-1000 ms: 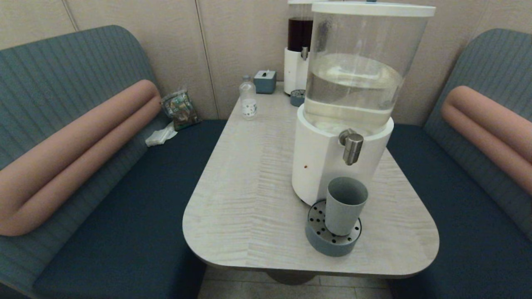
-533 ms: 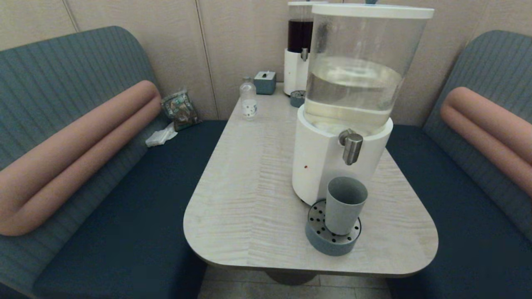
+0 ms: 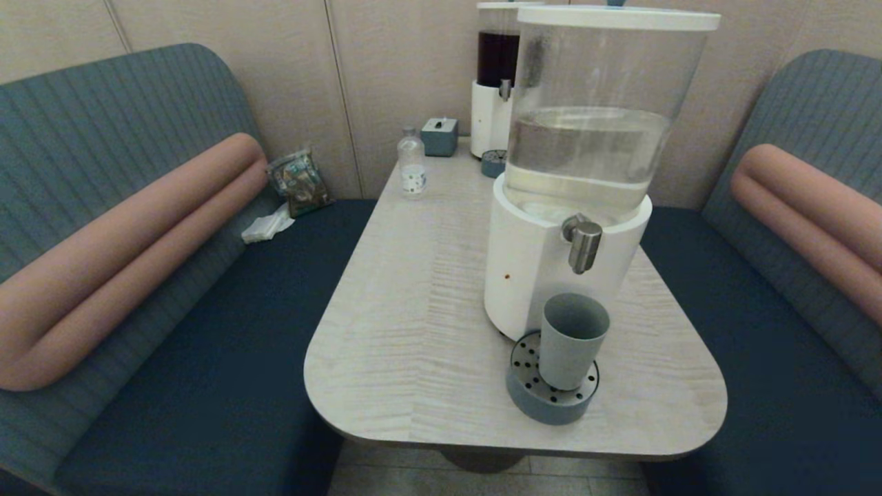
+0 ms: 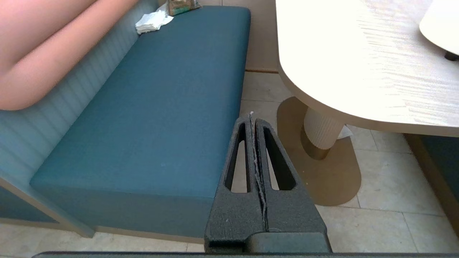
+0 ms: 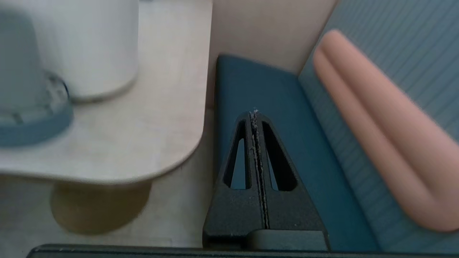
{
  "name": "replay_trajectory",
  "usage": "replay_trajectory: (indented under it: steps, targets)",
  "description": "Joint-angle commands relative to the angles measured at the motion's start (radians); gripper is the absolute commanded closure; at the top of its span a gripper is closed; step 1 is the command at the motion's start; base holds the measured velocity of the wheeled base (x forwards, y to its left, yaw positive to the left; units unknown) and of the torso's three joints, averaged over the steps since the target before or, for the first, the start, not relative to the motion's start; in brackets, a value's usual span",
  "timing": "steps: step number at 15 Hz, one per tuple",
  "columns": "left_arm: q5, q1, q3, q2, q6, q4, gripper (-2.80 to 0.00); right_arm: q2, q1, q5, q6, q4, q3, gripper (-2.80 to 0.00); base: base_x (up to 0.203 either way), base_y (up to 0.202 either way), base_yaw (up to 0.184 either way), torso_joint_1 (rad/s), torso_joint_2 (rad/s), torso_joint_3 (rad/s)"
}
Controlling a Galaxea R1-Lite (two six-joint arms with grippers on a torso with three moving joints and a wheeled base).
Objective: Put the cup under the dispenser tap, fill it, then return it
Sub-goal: Place the cup next to the water dispenser
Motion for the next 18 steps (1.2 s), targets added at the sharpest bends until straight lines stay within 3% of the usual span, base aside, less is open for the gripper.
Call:
replay_trajectory:
  steps: [1,4,6,8,11,18]
  targets:
    - [0.0,0.0,0.001,0.001,0.0,0.0,0.0,-0.002,0.0,0.002,-0.004,-0.055,0.089,0.0,0.0,0.0,0.0,0.0,0.0,0.0]
    - [0.0,0.0,0.002,0.001,0.0,0.0,0.0,-0.003,0.001,0.049,-0.006,-0.043,0.132,0.0,0.0,0.0,0.0,0.0,0.0,0.0]
    - [0.0,0.0,0.0,0.001,0.0,0.0,0.0,-0.021,-0.046,0.068,0.005,-0.002,0.132,0.0,0.0,0.0,0.0,0.0,0.0,0.0]
    - [0.002,0.0,0.0,0.001,-0.002,0.0,0.0,-0.077,-0.096,0.16,0.032,0.121,0.133,0.0,0.0,0.0,0.0,0.0,0.0,0.0]
    - [0.002,0.0,0.0,0.001,-0.002,0.0,0.0,-0.082,-0.098,0.19,0.092,0.174,0.133,0.0,0.0,0.0,0.0,0.0,0.0,0.0]
    - [0.001,0.0,0.0,0.001,-0.002,0.0,0.0,-0.279,-0.074,0.254,0.062,0.248,0.125,0.0,0.0,0.0,0.0,0.0,0.0,0.0]
